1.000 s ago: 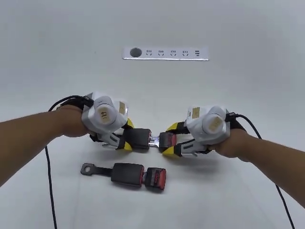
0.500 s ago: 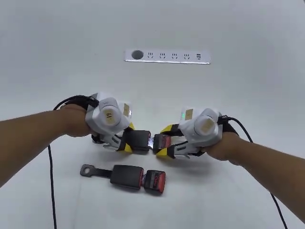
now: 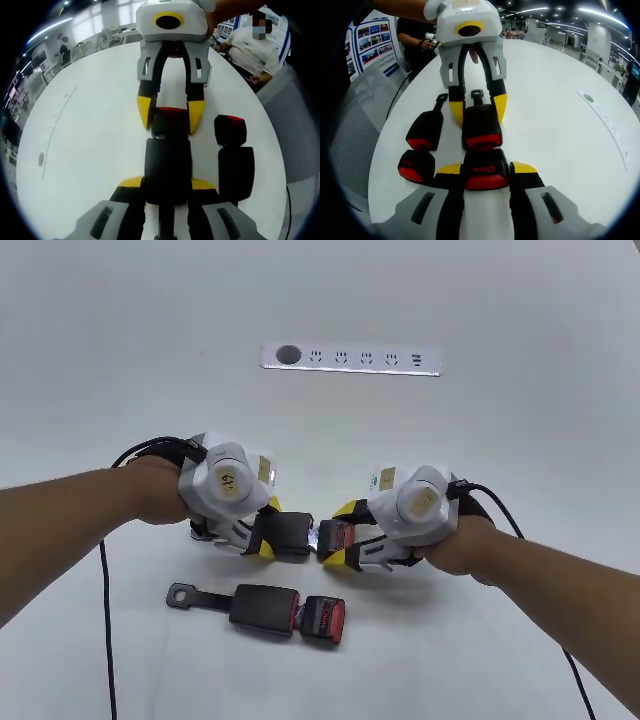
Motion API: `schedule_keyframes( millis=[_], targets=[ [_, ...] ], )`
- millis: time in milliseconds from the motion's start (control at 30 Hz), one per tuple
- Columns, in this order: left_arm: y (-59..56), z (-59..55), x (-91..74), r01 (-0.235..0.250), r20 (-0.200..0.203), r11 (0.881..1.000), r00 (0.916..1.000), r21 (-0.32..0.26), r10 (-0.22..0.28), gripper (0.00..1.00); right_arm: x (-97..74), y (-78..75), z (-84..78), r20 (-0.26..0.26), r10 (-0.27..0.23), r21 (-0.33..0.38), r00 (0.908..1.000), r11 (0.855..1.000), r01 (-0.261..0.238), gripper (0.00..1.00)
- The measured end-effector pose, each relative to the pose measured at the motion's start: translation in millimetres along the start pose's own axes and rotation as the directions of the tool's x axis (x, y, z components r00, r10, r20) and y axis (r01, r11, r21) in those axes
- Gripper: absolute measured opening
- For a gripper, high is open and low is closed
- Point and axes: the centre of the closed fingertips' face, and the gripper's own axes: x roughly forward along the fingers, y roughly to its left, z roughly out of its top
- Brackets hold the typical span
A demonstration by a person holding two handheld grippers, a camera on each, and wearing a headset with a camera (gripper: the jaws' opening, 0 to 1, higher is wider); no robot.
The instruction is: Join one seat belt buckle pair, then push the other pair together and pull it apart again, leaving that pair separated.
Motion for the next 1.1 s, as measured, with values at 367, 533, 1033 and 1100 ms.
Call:
schedule_keyframes(
  millis=[367, 533, 1033, 1100],
  targets=[
    [0.0, -1.2, 0.5, 0.015, -0.003, 1.0, 0.9999, 0.027, -0.015, 0.32, -0.2, -0.5, -1.2, -0.028, 0.005, -0.031, 0.9996, 1.0, -0.006, 0.34],
    [0.0, -1.8, 0.4, 0.014, -0.003, 1.0, 0.9999, 0.026, -0.014, 0.33, 0.3, -0.9, -1.0, -0.03, 0.006, -0.034, 0.9995, 0.999, -0.007, 0.34],
    [0.1, -3.5, 0.8, 0.016, 0.003, 0.999, 0.9999, 0.029, -0.016, 0.33, 1.0, -1.5, -1.7, -0.035, 0.004, -0.035, 0.9994, 0.999, -0.006, 0.34],
    [0.3, -3.5, 0.8, 0.017, 0.004, 0.999, 0.9998, 0.031, -0.017, 0.33, 1.1, -1.3, -1.1, -0.036, 0.003, -0.034, 0.9994, 0.999, -0.004, 0.34]
  ],
)
